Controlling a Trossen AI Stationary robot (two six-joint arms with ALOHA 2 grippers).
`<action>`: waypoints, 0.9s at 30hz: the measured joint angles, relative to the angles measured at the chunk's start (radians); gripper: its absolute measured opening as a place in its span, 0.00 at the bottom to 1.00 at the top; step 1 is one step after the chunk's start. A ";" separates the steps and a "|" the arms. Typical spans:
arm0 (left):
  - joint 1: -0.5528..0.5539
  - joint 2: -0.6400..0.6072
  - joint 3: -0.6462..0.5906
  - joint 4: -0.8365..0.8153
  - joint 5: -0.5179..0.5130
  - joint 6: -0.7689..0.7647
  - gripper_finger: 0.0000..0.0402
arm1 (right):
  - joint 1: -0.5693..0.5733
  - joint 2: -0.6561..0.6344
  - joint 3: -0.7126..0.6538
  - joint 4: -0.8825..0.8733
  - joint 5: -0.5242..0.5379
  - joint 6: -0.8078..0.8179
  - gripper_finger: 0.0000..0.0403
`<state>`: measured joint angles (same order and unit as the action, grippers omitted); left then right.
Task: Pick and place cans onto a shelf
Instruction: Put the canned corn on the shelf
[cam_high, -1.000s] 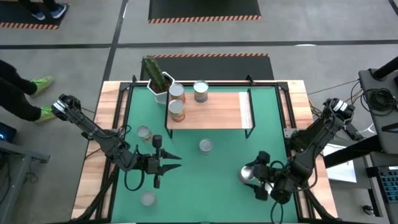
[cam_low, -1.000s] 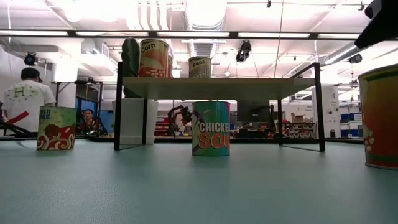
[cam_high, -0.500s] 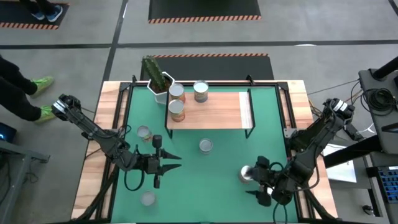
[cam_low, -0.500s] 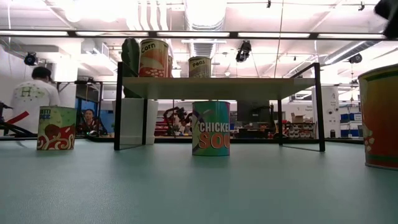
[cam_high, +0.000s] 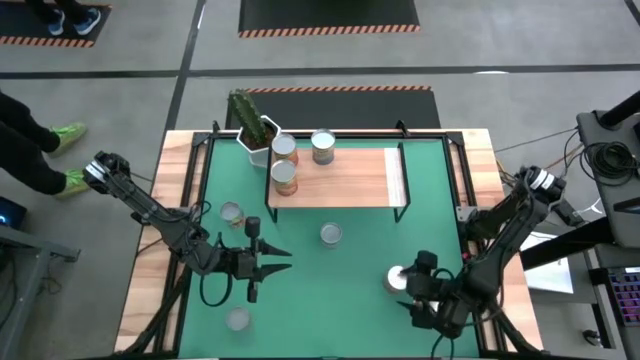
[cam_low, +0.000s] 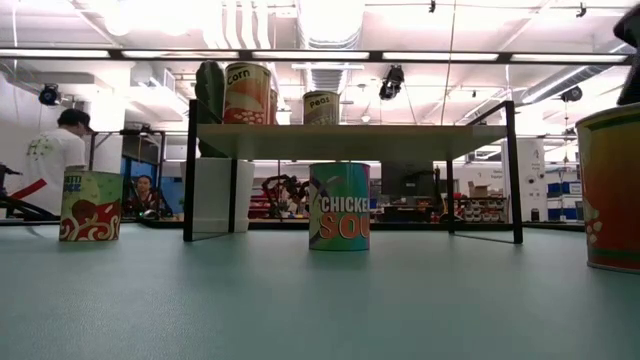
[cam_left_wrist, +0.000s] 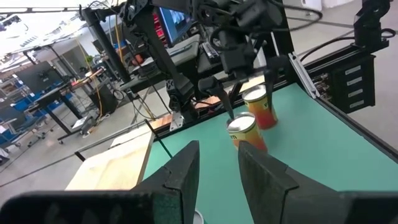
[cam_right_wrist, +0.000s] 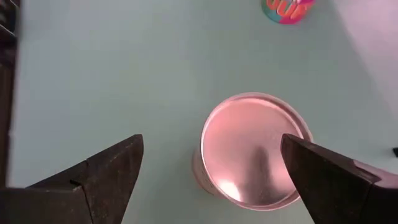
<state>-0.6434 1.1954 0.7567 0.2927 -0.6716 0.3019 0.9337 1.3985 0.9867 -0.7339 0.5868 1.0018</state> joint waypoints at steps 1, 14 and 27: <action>0.000 0.000 0.000 0.000 0.000 0.000 0.23 | 0.000 0.013 0.000 -0.002 0.009 0.002 0.91; 0.000 0.000 0.000 0.002 -0.001 0.003 0.23 | 0.000 0.008 0.035 -0.153 0.043 0.064 0.91; 0.000 0.000 0.000 0.004 -0.001 0.003 0.23 | 0.000 0.057 -0.002 -0.127 0.034 0.106 0.91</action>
<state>-0.6434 1.1954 0.7570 0.2970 -0.6727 0.3054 0.9337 1.4556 0.9847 -0.8612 0.6212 1.1080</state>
